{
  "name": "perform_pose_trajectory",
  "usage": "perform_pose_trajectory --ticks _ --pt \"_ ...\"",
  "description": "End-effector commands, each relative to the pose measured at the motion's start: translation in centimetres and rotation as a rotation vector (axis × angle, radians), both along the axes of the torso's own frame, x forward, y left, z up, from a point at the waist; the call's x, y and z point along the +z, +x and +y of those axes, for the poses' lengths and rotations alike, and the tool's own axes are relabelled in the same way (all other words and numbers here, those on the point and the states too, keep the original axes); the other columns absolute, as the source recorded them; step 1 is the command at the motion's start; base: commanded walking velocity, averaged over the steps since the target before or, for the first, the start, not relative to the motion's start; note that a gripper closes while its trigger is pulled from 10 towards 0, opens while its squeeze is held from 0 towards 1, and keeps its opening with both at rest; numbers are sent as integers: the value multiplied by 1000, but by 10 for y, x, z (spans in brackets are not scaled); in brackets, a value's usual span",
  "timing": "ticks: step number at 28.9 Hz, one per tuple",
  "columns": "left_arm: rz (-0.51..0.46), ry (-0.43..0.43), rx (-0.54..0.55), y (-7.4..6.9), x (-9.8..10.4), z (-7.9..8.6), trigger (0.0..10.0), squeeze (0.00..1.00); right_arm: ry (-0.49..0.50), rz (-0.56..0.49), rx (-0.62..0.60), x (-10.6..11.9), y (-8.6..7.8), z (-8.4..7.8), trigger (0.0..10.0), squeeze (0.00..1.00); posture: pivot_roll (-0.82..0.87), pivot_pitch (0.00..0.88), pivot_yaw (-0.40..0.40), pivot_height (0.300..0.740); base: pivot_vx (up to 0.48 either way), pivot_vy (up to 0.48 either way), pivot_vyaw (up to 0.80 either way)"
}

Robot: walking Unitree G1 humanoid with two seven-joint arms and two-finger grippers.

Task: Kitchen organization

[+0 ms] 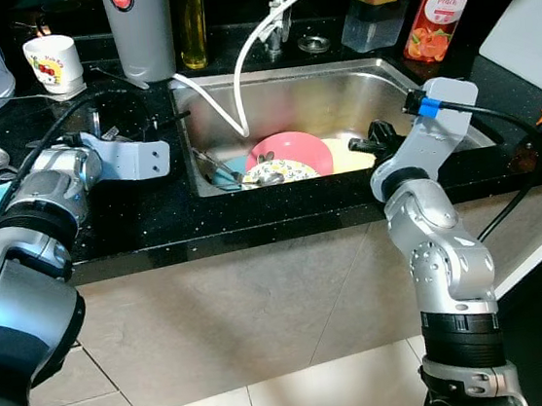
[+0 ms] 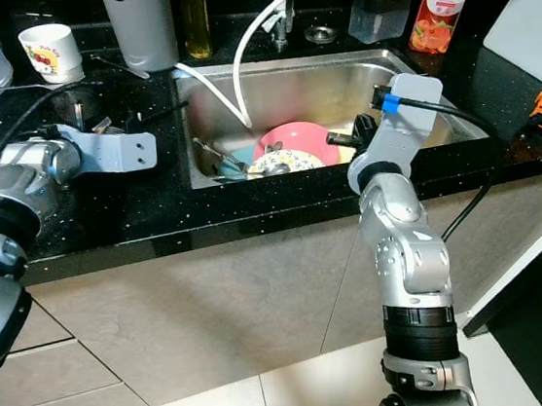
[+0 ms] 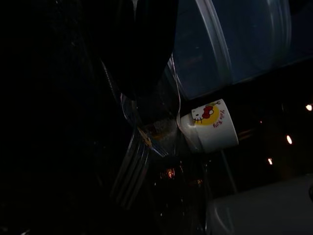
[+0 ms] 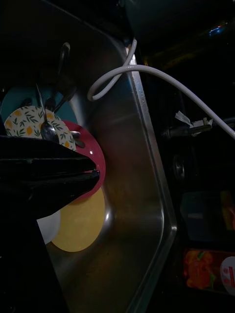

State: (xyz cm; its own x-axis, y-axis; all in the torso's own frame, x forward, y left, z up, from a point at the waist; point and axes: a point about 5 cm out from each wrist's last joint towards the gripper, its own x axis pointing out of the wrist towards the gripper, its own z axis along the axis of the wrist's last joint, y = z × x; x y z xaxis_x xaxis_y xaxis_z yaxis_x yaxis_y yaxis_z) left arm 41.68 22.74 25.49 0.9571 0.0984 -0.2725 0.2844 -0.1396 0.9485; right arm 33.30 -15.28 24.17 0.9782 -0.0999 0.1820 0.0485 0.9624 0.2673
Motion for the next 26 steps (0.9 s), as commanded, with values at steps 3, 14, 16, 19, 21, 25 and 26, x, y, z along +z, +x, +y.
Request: perform_pose_trajectory --ticks 3,14,16,19,21,25,26 --pt "-29 -63 -26 3 12 -9 10000 0 -1 -2 -4 1 -2 -2 10000 0 277 86 -67 740 0 0 0" --pt "-334 -1156 249 3 69 0 10000 0 4 4 4 -2 -3 1 10000 0 292 84 -57 740 0 0 0" --pt "-345 -1186 277 2 68 2 10000 0 4 5 5 -2 -3 1 10000 0 292 84 -57 740 0 0 0" --pt "-412 -1290 389 -1 67 13 10000 0 3 5 7 -3 -3 1 10000 0 298 82 -59 740 0 0 0" --pt "-456 -1335 451 -3 65 20 10000 0 3 5 8 -3 -2 2 10000 0 298 79 -59 740 0 0 0" --pt "-585 -1417 665 -9 48 35 10000 1000 3 1 14 -2 -1 4 10000 0 296 73 -51 740 0 0 0" --pt "-585 -1417 665 -9 48 35 10000 1000 3 1 14 -2 -1 4 10000 0 296 73 -51 740 0 0 0"
